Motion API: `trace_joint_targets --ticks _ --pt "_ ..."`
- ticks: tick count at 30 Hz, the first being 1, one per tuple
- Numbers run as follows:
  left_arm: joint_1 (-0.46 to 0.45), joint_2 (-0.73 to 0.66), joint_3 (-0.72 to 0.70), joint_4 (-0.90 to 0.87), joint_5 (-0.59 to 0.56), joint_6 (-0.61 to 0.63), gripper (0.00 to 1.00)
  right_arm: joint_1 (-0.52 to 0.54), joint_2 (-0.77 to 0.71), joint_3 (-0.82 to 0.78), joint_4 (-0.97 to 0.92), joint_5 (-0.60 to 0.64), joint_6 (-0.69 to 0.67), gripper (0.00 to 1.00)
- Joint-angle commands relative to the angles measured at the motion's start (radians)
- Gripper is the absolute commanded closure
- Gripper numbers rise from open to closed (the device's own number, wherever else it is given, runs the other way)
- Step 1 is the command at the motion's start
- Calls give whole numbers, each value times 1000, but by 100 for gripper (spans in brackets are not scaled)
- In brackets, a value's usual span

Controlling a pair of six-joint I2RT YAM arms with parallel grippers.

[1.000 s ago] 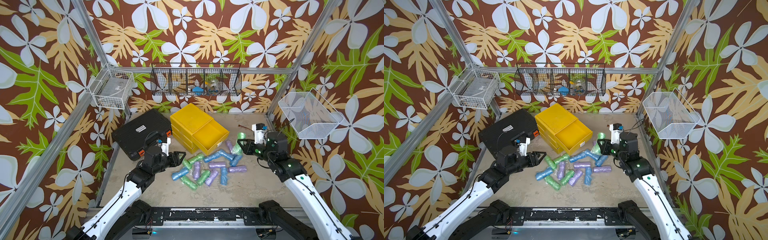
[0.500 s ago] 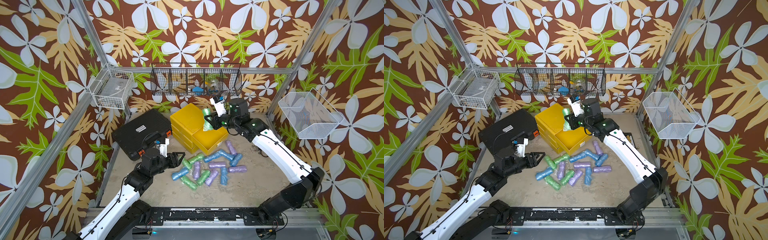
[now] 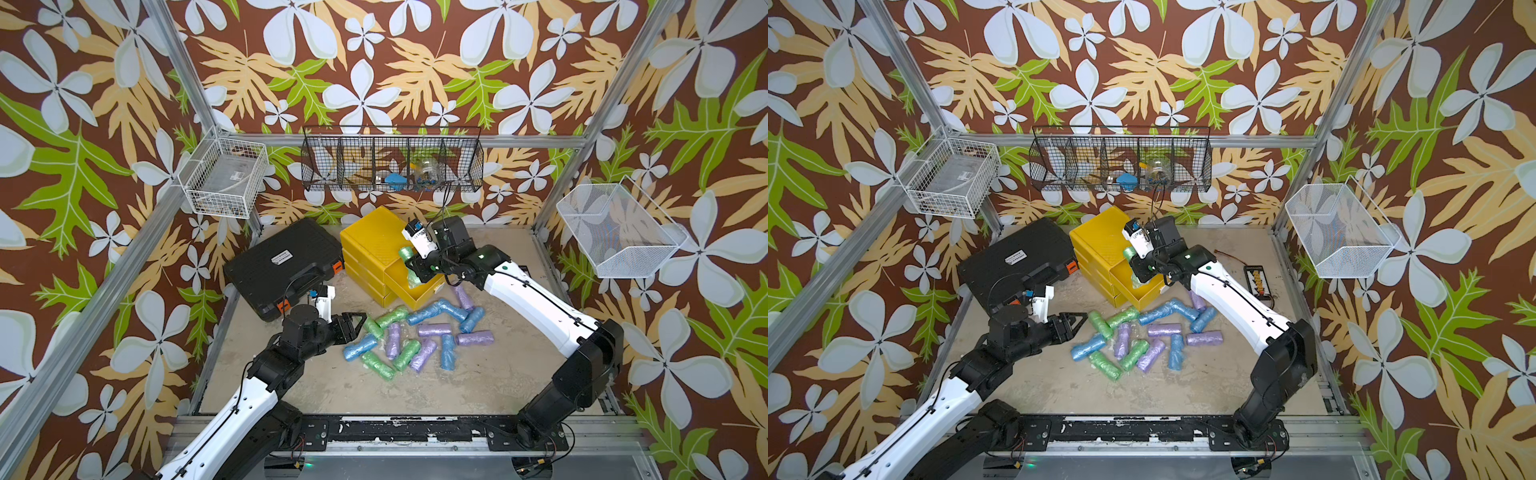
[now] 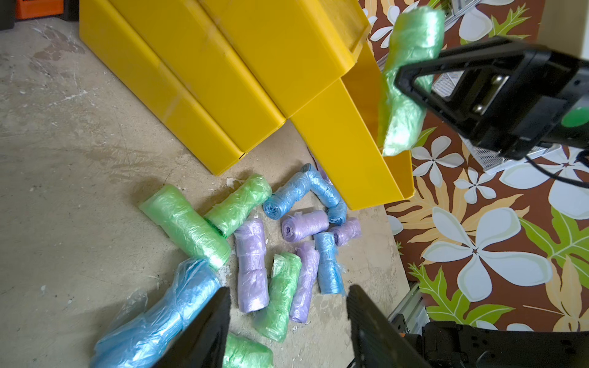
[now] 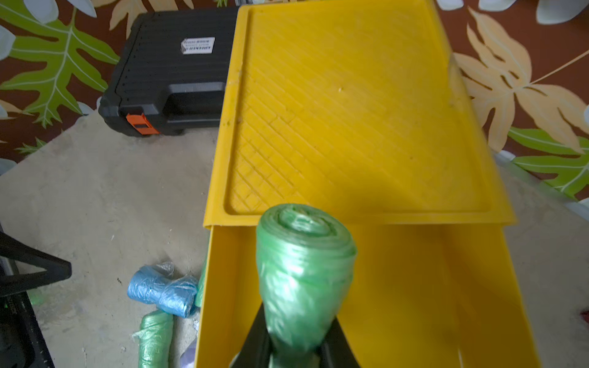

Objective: Sort the rolls of trash bags by color and place them into the drawer
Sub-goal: Place the roll of trash bags in the drawer.

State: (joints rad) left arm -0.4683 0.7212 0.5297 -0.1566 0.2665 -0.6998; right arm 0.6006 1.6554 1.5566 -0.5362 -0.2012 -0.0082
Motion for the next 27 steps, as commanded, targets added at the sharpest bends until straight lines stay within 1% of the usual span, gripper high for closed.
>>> trace_joint_targets --ticks 1,5,15,20,24,27 --pt "0 5 1 11 -6 8 39 4 -3 -22 27 21 -27 79" --pt "0 14 -2 8 -9 9 39 18 9 -23 25 24 -27 74" --pt "0 7 -58 25 9 -35 40 28 -32 -50 59 39 -2 54" --pt "0 -23 -125 69 42 -113 41 28 -71 -47 75 59 30 52" --pt "0 -43 -184 95 60 -210 43 26 -130 -56 100 92 80 52" --pt "0 -60 -223 95 66 -300 45 27 -182 -72 112 143 120 53"
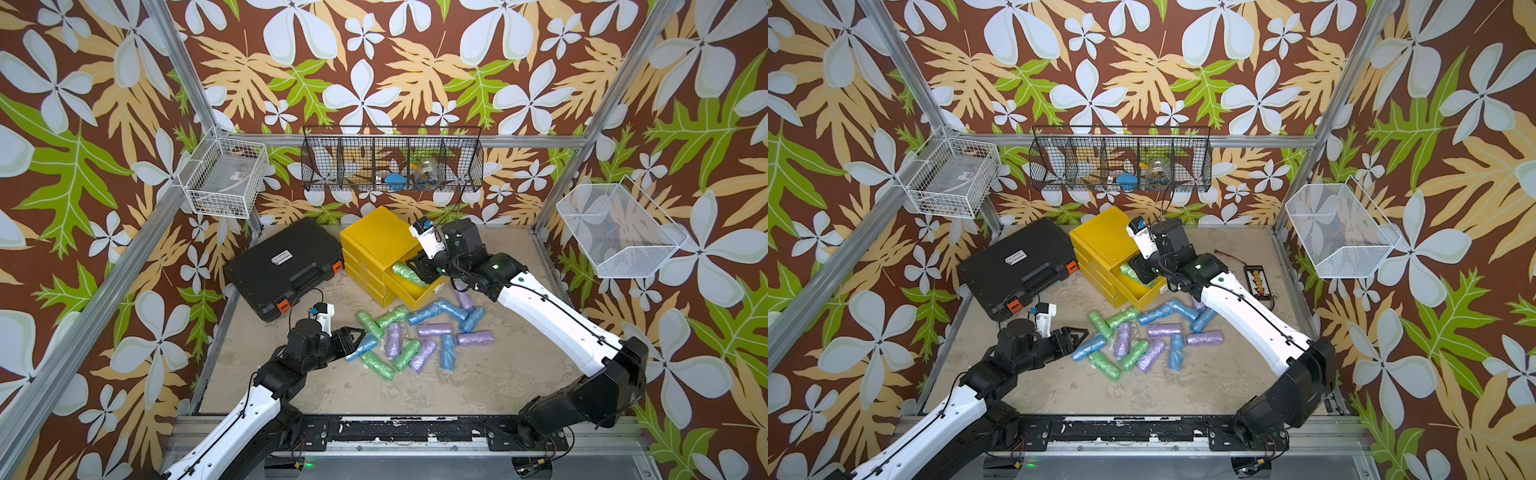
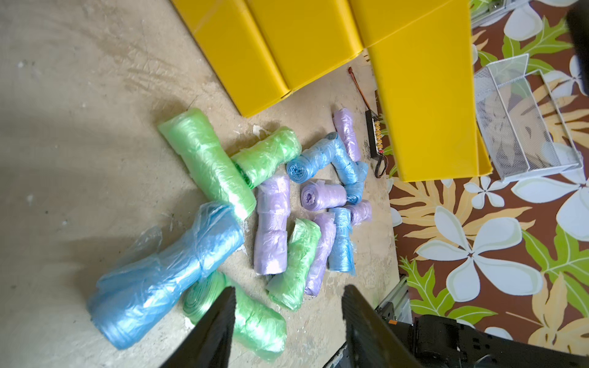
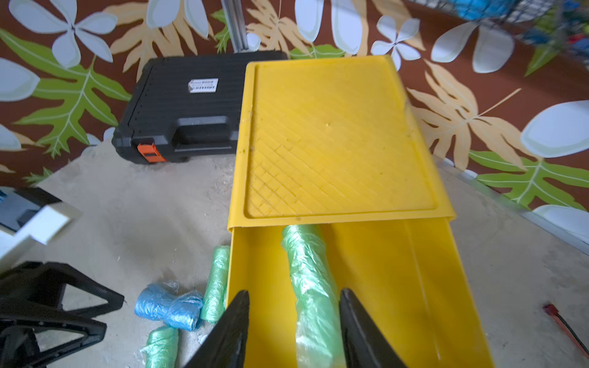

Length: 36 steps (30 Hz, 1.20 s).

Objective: Sort the rolls of trash bags by color and place them into the drawer
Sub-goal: Place the roll of trash bags in the drawer, then pick up the roll of trash bags from the center of the board.

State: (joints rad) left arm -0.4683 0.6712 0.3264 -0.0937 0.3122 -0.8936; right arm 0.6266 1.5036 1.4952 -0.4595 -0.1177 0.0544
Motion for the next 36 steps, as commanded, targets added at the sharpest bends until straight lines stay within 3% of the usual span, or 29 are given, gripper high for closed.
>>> trace_joint_targets --ticks 1,10,16,26,36 --pt "0 -19 -36 38 27 -140 45 1 -53 -27 43 79 73 53" --pt "-1 -166 -167 83 41 -375 44 1 -314 -255 94 119 172 48" --pt "-1 -178 -208 84 30 -407 44 2 -455 -369 78 134 204 43" --pt "-19 -72 -219 150 33 -411 44 1 -499 -455 41 62 226 44" --pt "-165 36 -243 260 -68 -471 43 1 -505 -517 87 -98 271 40"
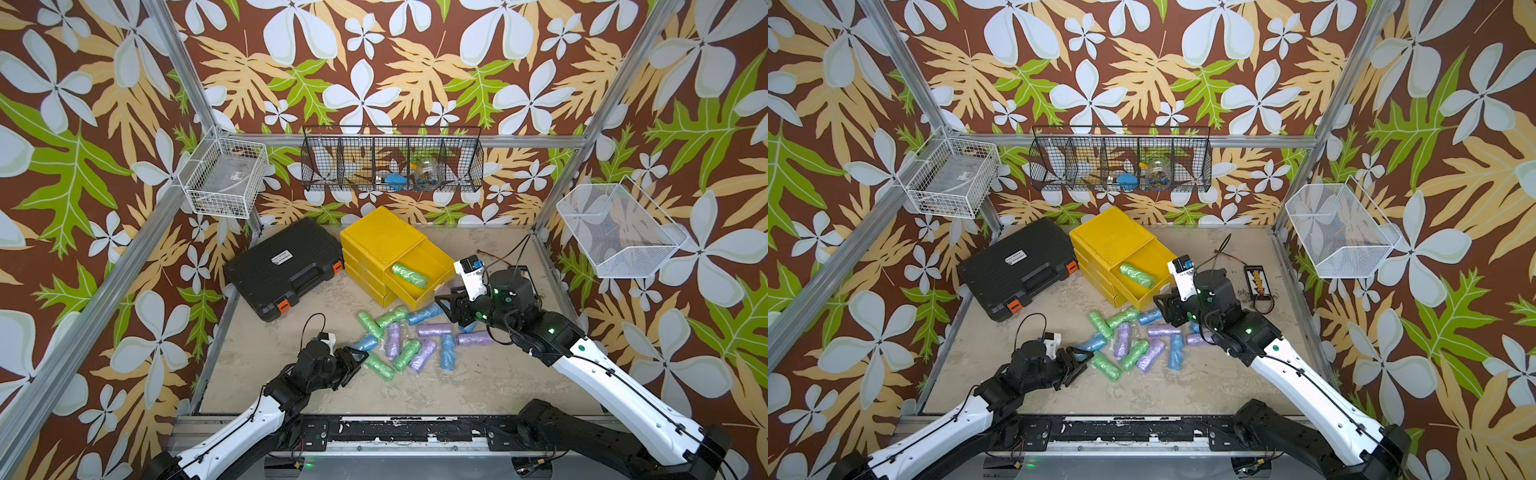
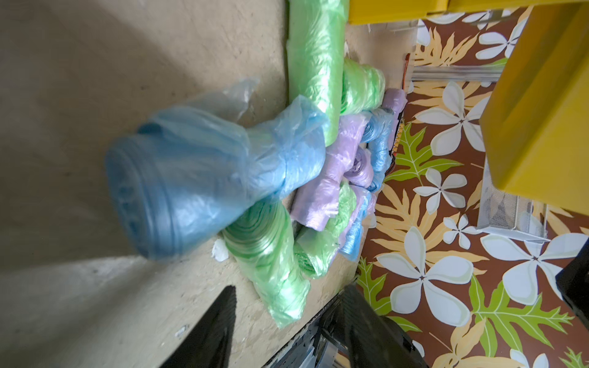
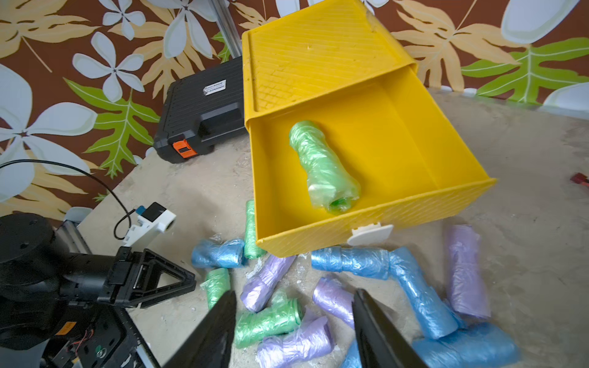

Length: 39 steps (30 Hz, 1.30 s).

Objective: Sort the rolls of trash bags by color and place them into the drawer
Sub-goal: Pick up the roll of trash bags from the center of the board.

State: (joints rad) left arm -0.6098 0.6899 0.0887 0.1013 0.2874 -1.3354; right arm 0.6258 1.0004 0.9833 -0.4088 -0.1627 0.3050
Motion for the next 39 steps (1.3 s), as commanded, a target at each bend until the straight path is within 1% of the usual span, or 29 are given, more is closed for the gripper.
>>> trace_joint_targets --ticks 1,6,16,21,26,35,39 --pt "-32 29 -5 76 -49 -34 43 2 -2 -9 37 -53 20 40" --pt "-58 84 -9 127 -72 -43 44 1 -12 -12 41 -44 24 40" --pt "-71 213 -7 241 -98 -46 44 1 -38 -25 45 -27 30 40" --pt "-80 257 -13 277 -103 -46 46 1 -41 -33 51 -20 30 41" --pt "-83 289 -30 311 -108 -46 50 1 -41 -41 57 -22 31 41" --pt "-85 345 -49 387 -105 -45 64 2 -39 -39 59 -38 27 40" --pt "-84 371 -52 423 -106 -46 68 1 -37 -40 61 -44 25 39"
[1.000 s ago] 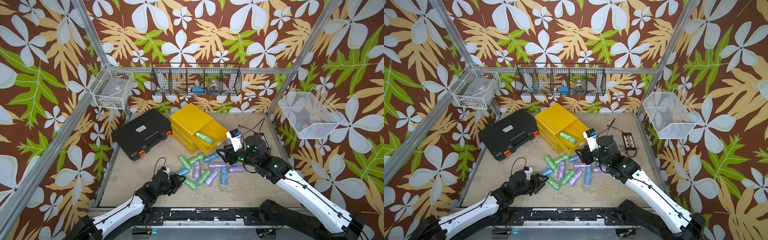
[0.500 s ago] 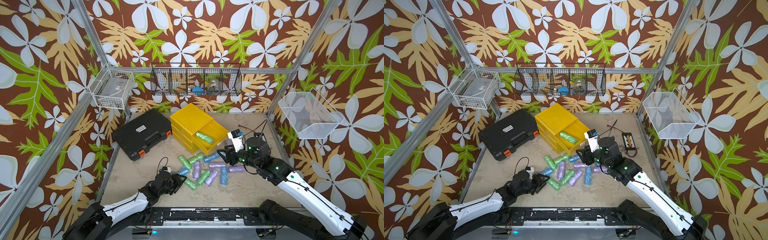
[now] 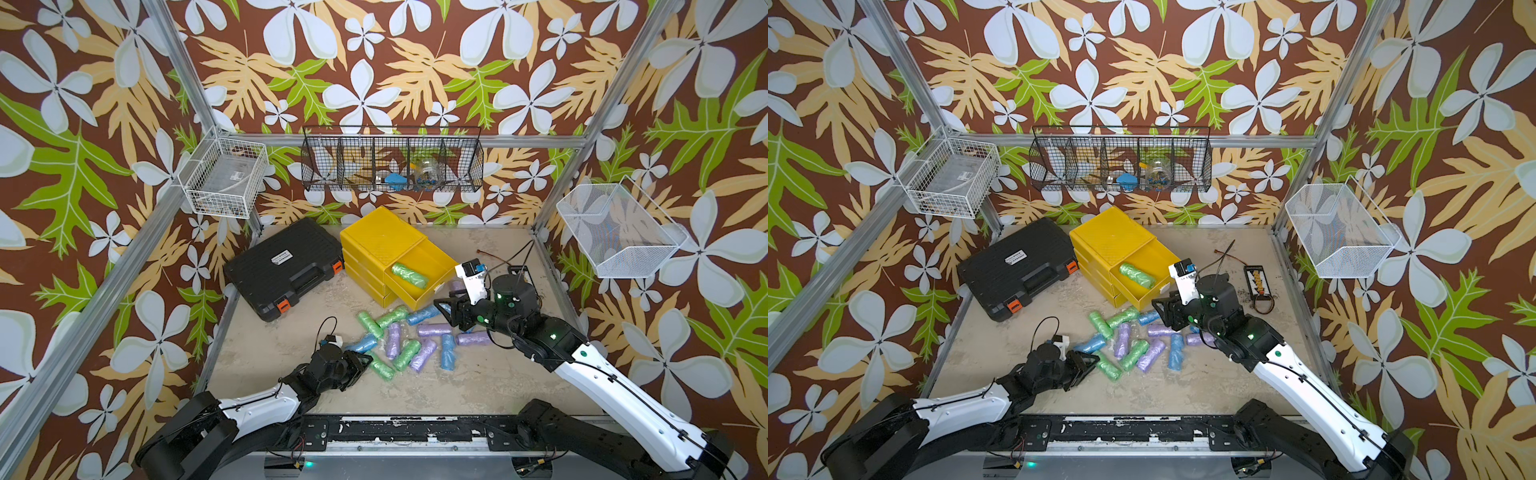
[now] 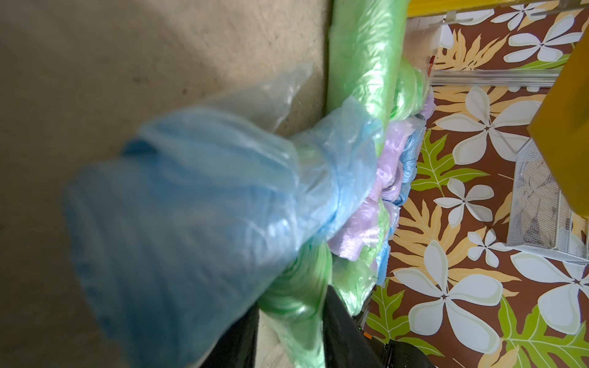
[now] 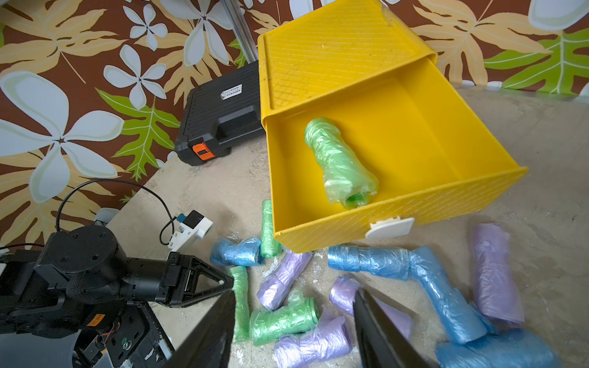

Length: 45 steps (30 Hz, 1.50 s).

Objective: Sort the rolls of trash bags by color and place them into the drawer
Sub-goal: Pick up the roll of trash bags from the center of the board.

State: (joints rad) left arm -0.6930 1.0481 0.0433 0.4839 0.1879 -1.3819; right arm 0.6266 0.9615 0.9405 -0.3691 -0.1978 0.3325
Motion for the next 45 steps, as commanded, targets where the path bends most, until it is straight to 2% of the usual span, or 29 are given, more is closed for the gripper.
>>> trace_joint_targets --ticks 1,4,9,15,23,29,37,45 --pt "-1 19 -6 49 -8 1 70 1 4 2 21 -9 -2 39" --pt "-2 44 -8 80 -8 5 79 1 6 1 21 -14 -5 39" --pt "-2 58 6 97 15 36 100 0 10 1 18 -37 -9 39" --pt "-1 -36 54 -2 36 79 100 0 11 23 13 -109 -22 37" --pt "0 -292 263 -356 22 215 100 1 68 67 50 -359 -5 33" --pt "2 -237 435 -397 132 294 100 1 149 70 129 -567 49 31" --pt "1 -172 604 -394 251 375 100 0 205 78 102 -607 32 28" --pt "1 -141 644 -354 314 382 100 1 223 81 105 -614 33 29"
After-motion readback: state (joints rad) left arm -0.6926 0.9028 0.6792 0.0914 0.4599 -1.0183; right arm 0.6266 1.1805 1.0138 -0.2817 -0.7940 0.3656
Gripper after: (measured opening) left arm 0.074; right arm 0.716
